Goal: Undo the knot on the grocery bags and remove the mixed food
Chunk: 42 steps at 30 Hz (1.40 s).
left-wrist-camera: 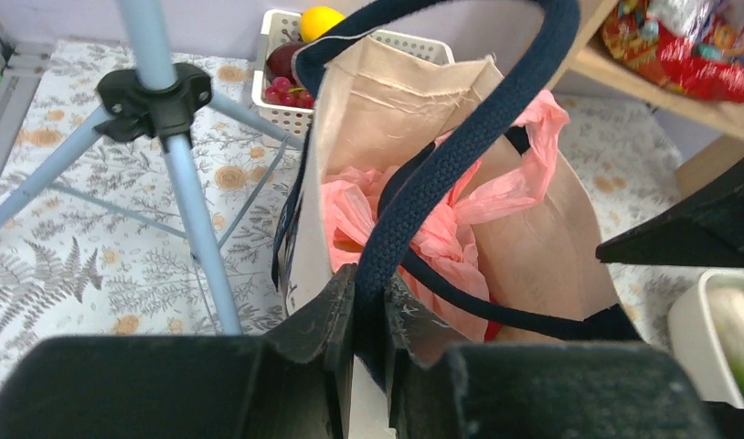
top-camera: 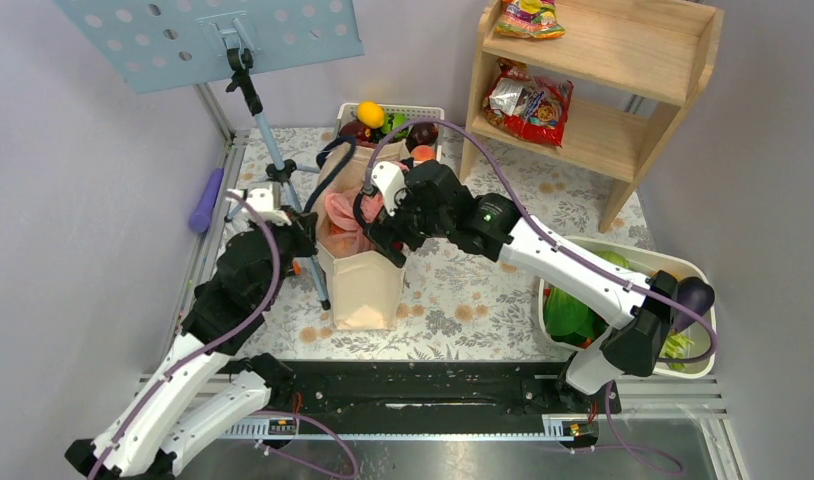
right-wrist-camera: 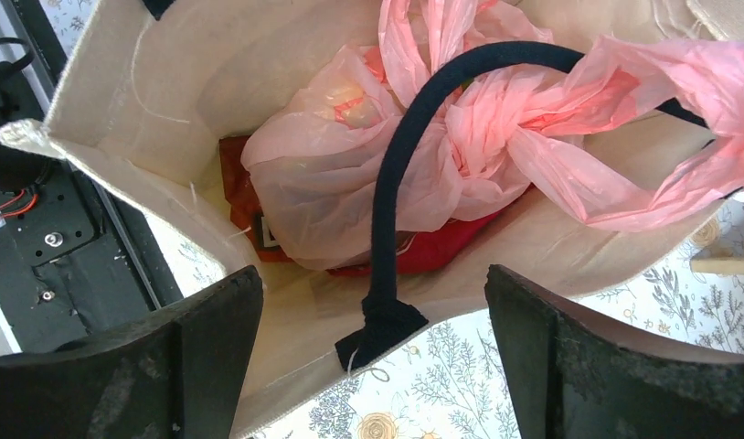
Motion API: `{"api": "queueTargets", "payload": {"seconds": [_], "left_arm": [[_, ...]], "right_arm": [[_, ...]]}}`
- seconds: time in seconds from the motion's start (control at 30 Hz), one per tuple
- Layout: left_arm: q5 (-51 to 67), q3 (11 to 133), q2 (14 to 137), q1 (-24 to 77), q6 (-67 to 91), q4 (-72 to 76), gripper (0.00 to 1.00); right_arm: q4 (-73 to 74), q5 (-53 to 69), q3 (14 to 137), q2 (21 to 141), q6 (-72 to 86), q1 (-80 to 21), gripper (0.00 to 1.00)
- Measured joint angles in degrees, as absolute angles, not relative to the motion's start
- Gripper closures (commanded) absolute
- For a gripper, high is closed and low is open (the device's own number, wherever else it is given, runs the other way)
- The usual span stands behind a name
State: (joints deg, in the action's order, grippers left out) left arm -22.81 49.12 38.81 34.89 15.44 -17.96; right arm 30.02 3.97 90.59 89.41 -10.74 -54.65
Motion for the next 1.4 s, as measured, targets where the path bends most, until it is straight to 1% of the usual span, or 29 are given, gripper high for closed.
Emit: {"api": "queueTargets", "payload": {"seconds": [0.07, 0.17, 0.3, 0.37, 0.43, 0.47, 0.57, 0.6, 0.67, 0.7, 0.73, 0.83, 0.87, 0.9, 0.97, 1.13, 1.27, 1.4], "left_arm": [[-22.11, 47.31, 35.81, 33.01, 19.00, -17.78, 0.84], [-21.21, 45.10, 31.97, 31.16, 23.73, -17.41, 0.82], [-20.36, 43.72, 28.75, 29.91, 30.17, -17.30, 0.79], [-20.18, 43.44, 27.90, 29.61, 32.64, -16.75, 0.76], [-20.12, 42.92, 26.92, 29.41, 34.65, -16.36, 0.70], [-20.12, 42.54, 26.26, 29.36, 35.33, -16.38, 0.68], [-20.21, 42.24, 24.56, 29.32, 36.16, -17.82, 0.62], [-20.36, 42.26, 23.92, 29.32, 36.05, -18.61, 0.59], [-20.78, 42.35, 22.72, 29.32, 35.46, -20.51, 0.52], [-21.08, 42.63, 22.09, 29.32, 34.87, -21.93, 0.50], [-21.39, 43.22, 21.67, 29.32, 34.00, -23.62, 0.47], [-22.87, 46.65, 21.17, 29.28, 31.05, -28.21, 0.34], [-23.66, 48.18, 21.06, 29.28, 29.78, -29.61, 0.27], [-24.62, 49.84, 20.93, 29.28, 28.56, -30.74, 0.22], [-26.35, 52.42, 20.62, 29.28, 26.24, -31.66, 0.17], [-26.61, 59.27, 22.70, 29.19, 21.41, -32.56, 0.11], [-21.56, 66.85, 34.30, 29.17, 18.68, -33.50, 0.05], [-15.55, 68.23, 47.31, 29.17, 16.43, -34.26, 0.03]], "right_arm": [[29.91, 4.01, 90.59, 89.95, -10.85, -54.98, 0.03], [29.91, 3.92, 90.59, 91.57, -10.90, -55.07, 0.07], [29.87, 1.76, 90.30, 93.82, -10.79, -55.40, 0.18], [29.89, 0.84, 89.47, 94.04, -10.66, -55.61, 0.26], [29.93, 0.23, 88.51, 94.04, -10.63, -55.86, 0.40], [29.91, -0.12, 88.07, 94.04, -10.48, -55.94, 0.50], [29.63, -0.67, 87.13, 94.00, -10.48, -55.99, 0.75], [29.28, -0.99, 86.52, 93.89, -10.24, -55.99, 0.83], [28.51, -1.08, 85.10, 93.19, -9.85, -55.99, 0.96], [27.90, -1.06, 84.20, 92.64, -9.56, -55.99, 0.99], [26.92, -1.02, 83.13, 91.88, -8.99, -55.99, 1.00], [22.06, -0.54, 78.43, 88.03, -6.00, -55.99, 1.00], [19.66, -0.12, 76.14, 86.13, -4.49, -55.99, 1.00], [17.12, 0.30, 73.80, 84.16, -2.94, -55.99, 1.00], [9.45, 1.30, 67.24, 79.09, 0.71, -55.99, 1.00], [-4.12, 0.97, 58.13, 72.73, 6.92, -56.03, 1.00], [-14.50, -0.75, 52.75, 70.94, 11.57, -56.07, 1.00], [-22.52, -1.50, 48.01, 69.43, 14.87, -56.07, 1.00]]}}
